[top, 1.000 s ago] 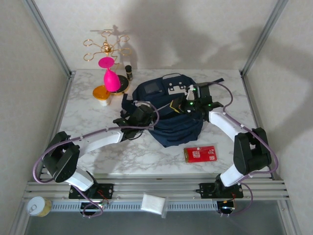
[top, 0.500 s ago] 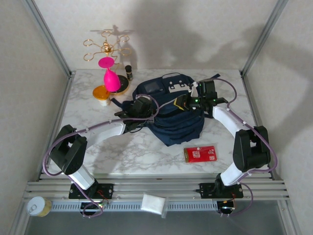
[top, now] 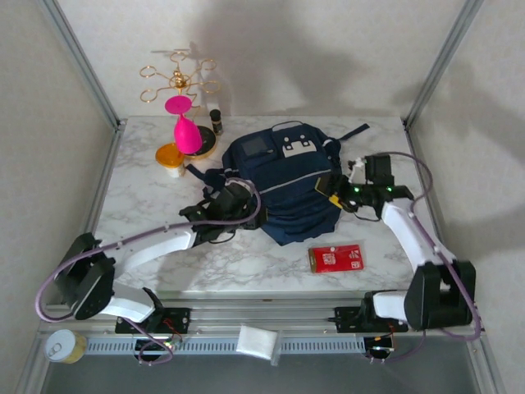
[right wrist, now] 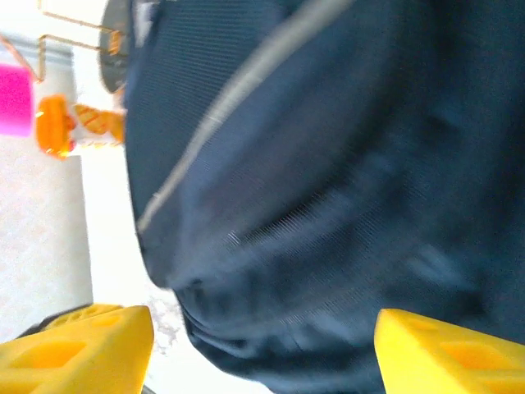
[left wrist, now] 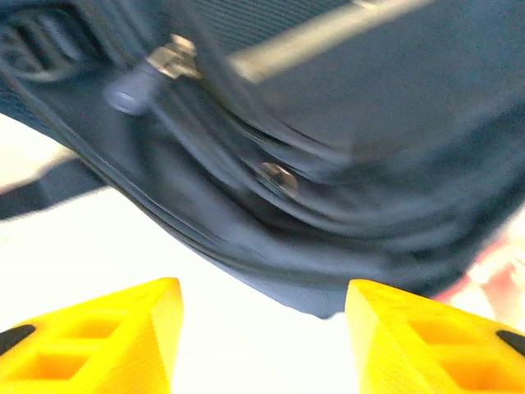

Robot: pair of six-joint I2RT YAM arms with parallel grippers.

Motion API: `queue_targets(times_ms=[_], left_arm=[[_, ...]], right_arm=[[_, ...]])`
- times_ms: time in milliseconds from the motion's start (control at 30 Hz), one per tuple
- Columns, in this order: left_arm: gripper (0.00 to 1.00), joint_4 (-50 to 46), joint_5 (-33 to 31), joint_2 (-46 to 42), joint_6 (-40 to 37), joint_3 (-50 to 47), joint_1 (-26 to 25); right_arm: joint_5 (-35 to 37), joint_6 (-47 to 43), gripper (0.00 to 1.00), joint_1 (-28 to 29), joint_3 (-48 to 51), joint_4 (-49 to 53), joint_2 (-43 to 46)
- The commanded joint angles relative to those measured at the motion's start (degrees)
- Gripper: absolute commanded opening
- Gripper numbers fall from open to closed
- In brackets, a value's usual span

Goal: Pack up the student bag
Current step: Rotate the loose stationery at the bottom-right of the table.

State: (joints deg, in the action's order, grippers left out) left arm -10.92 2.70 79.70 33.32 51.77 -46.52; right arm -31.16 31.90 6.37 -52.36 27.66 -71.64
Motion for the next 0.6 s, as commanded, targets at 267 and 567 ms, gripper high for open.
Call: queue_targets(times_ms=[267, 567], left_arm=[[0.64, 12.91, 9.47, 6.12, 4.5, 0.38, -9.12], [0.61, 17.93, 13.12, 21.65, 2.36, 9.74, -13.5]], right_arm=[[20.6, 9.05, 0.84, -1.36, 14.66, 25.57, 22.63], [19.27, 19.25, 0.9, 3.52, 23.9, 20.38, 25.99]])
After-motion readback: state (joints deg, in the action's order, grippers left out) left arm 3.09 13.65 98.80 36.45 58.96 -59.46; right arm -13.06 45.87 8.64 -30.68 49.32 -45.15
